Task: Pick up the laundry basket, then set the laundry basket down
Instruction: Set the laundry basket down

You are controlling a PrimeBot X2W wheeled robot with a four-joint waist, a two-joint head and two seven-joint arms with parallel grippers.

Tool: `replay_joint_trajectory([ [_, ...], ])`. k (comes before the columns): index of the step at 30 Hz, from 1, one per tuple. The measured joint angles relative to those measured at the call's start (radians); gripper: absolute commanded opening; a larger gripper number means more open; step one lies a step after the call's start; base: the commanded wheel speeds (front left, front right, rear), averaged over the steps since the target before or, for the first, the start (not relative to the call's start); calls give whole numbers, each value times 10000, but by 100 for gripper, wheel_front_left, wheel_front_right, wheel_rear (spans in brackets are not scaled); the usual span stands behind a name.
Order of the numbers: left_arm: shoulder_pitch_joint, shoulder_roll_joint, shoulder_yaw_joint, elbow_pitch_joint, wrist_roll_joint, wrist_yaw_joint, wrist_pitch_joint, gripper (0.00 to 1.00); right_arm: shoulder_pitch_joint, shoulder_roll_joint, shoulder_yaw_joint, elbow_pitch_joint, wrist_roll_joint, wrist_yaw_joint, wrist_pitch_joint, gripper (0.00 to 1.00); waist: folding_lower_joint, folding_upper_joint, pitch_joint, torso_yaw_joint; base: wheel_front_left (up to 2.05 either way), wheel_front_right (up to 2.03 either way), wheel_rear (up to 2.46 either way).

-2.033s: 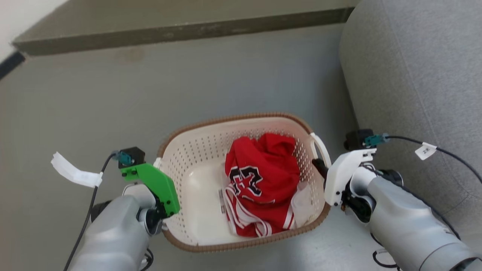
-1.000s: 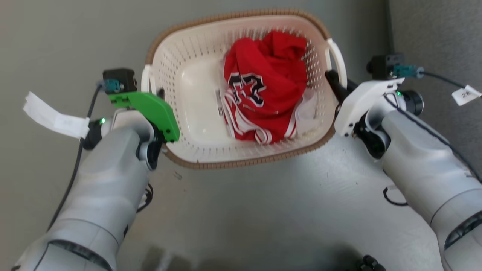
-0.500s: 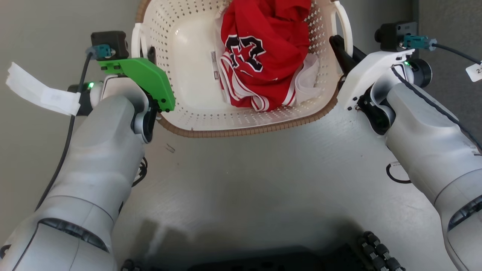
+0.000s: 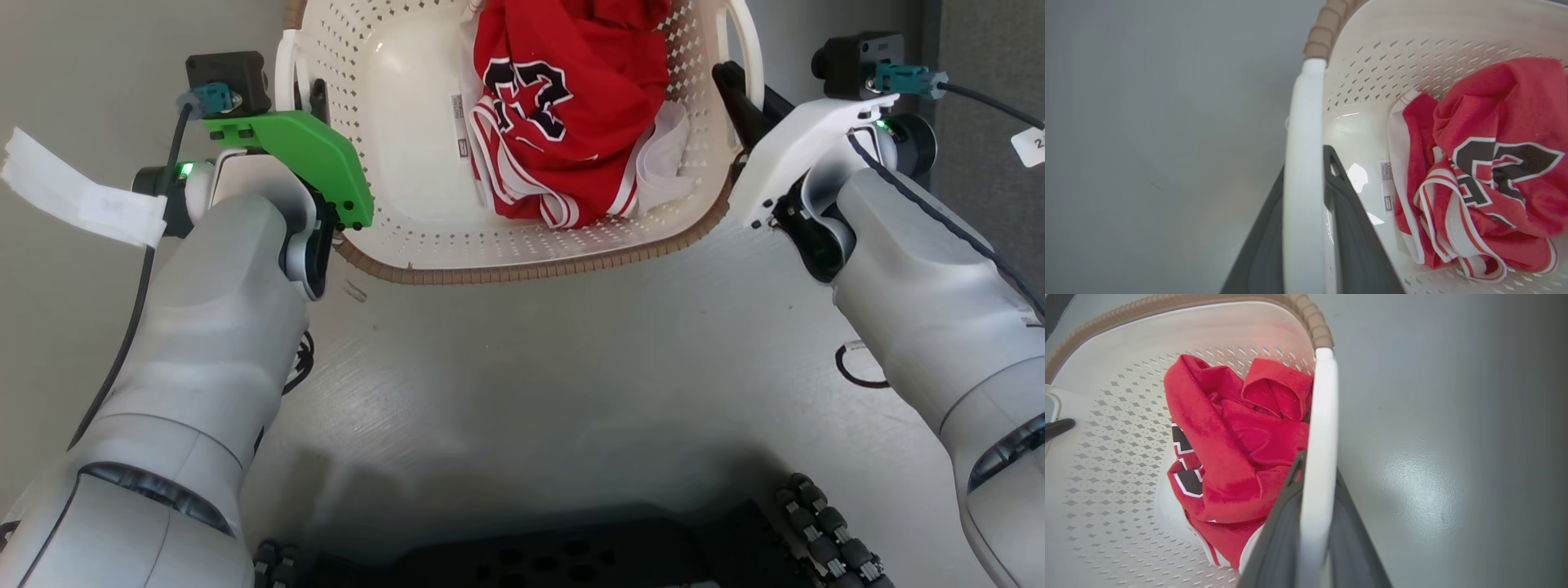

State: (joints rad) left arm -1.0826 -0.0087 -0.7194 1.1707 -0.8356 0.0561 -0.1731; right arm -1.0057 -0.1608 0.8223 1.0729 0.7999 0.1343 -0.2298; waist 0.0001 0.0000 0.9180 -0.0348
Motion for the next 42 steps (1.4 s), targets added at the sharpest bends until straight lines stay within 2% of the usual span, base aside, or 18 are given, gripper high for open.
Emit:
replay_joint_trajectory([
  [22, -395, -48, -77, 196, 81, -4, -479, 0, -529, -56, 35, 117, -176, 8, -318, 0, -1, 0, 660, -8, 0, 0, 0],
  [42, -414, -44, -69, 477, 33, -303, -462, 0, -529, 84, 12, 211, 128, 109, -426, 0, -1, 0, 779, -57, 0, 0, 0],
])
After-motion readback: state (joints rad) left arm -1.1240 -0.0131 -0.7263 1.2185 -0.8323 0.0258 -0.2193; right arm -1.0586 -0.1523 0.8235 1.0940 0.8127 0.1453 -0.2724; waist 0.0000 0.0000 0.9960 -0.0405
